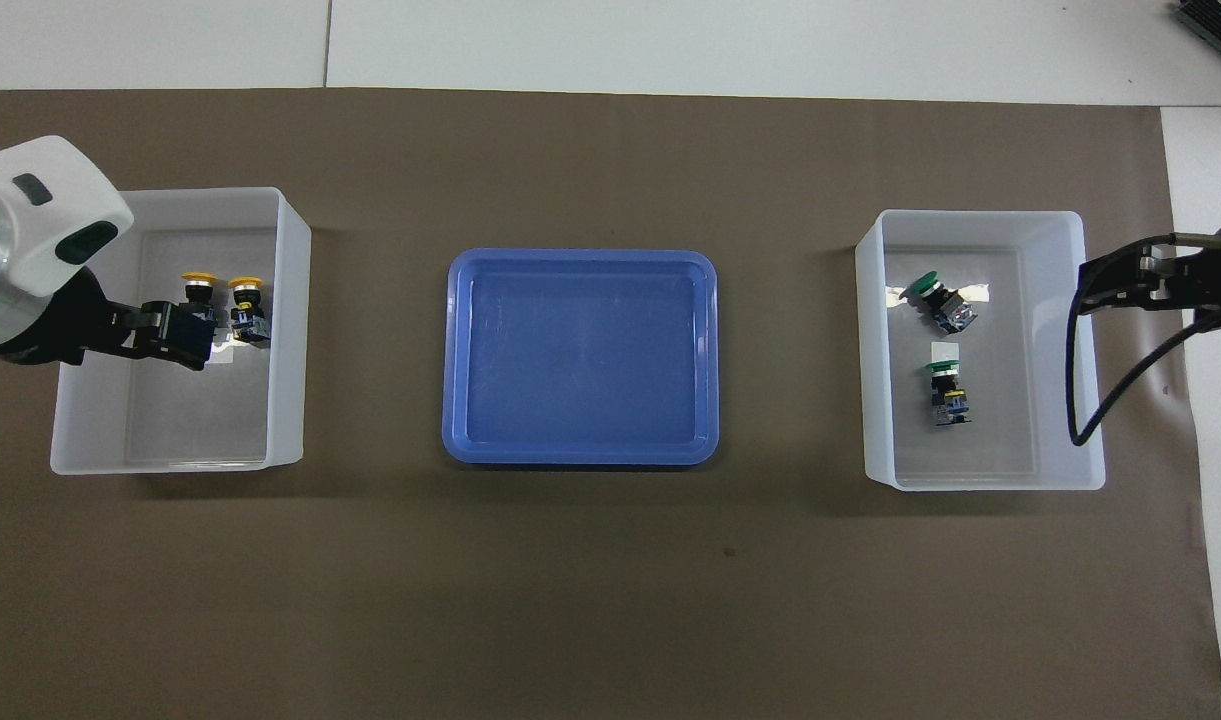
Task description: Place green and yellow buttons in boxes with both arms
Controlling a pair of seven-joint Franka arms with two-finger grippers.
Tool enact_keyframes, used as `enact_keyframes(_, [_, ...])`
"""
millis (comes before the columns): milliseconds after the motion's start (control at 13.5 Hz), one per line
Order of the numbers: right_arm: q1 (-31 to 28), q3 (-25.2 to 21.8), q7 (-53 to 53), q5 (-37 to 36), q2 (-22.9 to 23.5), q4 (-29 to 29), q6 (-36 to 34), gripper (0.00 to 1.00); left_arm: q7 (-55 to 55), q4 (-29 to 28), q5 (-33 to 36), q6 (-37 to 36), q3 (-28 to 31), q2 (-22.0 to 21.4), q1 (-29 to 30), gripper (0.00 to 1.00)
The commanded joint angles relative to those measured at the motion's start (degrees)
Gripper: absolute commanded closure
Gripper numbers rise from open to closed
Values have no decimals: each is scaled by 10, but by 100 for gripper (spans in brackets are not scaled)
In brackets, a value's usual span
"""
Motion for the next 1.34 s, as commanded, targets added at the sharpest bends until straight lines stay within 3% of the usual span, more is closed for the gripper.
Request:
enact_keyframes(0, [34, -34, 8, 15, -18, 0, -24, 0, 7, -65, -29, 56, 0, -45, 10, 0])
enact_keyframes(74, [70, -87, 2, 16, -24, -6, -29, 0, 8, -64, -45, 56, 1, -45, 11, 0])
enact_keyframes(223, [104, -130, -19, 32, -31, -22, -32, 0, 16, -65, -54, 57, 1, -45, 11, 0])
enact_keyframes(371, [183, -225, -47, 34, -34, -28, -27, 0, 16, -65, -86, 62, 1, -45, 23, 0])
enact_keyframes(520, [177, -213, -50, 33, -35, -33, -26, 0, 17, -65, -87, 61, 1, -45, 31, 0])
enact_keyframes(668, [144, -173, -48, 33, -37, -38, -24, 0, 16, -64, -87, 64, 1, -44, 32, 0])
enact_keyframes(1262, [164, -174, -55, 24, -37, -37, -14, 0, 18, -64, -86, 63, 0, -44, 31, 0])
